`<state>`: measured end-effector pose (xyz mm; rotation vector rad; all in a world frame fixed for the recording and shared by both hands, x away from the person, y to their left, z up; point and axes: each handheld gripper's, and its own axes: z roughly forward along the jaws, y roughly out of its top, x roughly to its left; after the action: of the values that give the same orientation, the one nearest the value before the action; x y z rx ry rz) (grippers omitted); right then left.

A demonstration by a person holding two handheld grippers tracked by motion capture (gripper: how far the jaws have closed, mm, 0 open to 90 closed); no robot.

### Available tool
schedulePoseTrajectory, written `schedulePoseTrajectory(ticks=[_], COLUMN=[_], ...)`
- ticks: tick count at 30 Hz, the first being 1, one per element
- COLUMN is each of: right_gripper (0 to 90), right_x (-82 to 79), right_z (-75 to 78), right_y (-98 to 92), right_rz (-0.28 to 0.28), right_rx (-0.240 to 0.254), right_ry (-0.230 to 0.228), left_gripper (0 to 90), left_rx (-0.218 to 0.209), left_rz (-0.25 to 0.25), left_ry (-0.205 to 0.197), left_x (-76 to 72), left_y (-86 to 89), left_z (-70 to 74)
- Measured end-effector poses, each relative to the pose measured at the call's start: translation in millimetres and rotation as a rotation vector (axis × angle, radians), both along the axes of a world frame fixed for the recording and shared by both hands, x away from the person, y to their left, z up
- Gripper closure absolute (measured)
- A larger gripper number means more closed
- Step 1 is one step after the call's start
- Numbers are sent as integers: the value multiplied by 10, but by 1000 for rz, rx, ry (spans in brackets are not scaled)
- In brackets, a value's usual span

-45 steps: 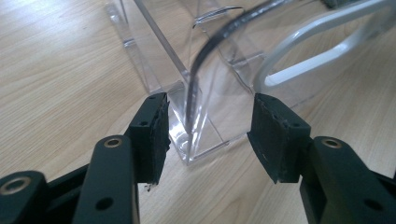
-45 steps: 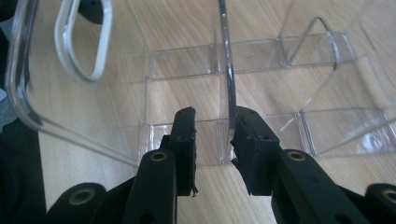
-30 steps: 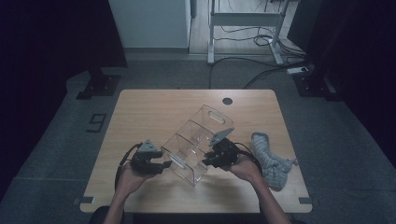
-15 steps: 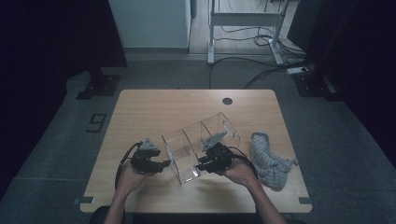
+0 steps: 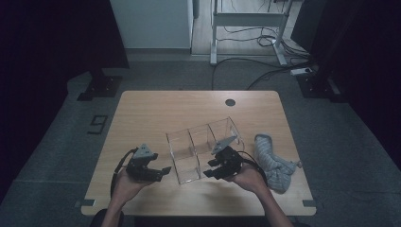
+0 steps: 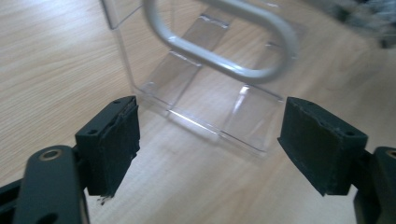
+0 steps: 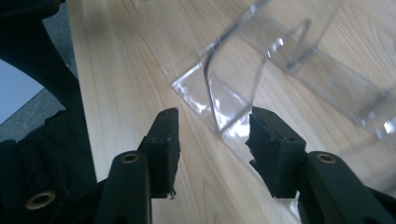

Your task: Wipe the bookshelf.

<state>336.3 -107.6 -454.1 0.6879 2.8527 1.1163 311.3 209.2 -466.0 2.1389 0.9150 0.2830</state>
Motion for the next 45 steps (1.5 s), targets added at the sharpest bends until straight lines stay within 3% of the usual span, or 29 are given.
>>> schedulePoseTrajectory(ticks=[4, 9, 14, 15, 19, 25, 34, 39, 45], right_gripper=[498, 476, 470, 470, 476, 488, 531, 587, 659], right_x=[-56, -118, -147, -147, -128, -95, 43, 148, 220], right_z=[1, -1, -6, -10, -16, 16, 45, -19, -68], right_y=[-156, -377, -591, -634, -789, -942, -989, -913, -864], right_rz=[-19, -59, -112, -121, -165, -212, -321, -372, -384], right_rx=[-1, -10, -8, -4, -6, 4, -6, -34, -14], right_ry=[2, 1, -2, -4, 4, -5, -40, -60, -55], left_gripper=[177, 175, 291, 337, 387, 446, 512, 549, 638], left_rx=[-12, 9, 78, 80, 68, 71, 39, 71, 58], left_rz=[-56, -88, -66, -64, -70, -27, 9, -4, -20], left_ry=[-10, -31, -69, -66, -55, -52, -39, -31, -25], left_x=[-140, -159, -145, -133, -109, -22, 87, 72, 116], left_y=[-65, -258, -396, -399, -384, -287, -155, -176, -159], left_z=[89, 137, 156, 154, 151, 160, 115, 25, 2])
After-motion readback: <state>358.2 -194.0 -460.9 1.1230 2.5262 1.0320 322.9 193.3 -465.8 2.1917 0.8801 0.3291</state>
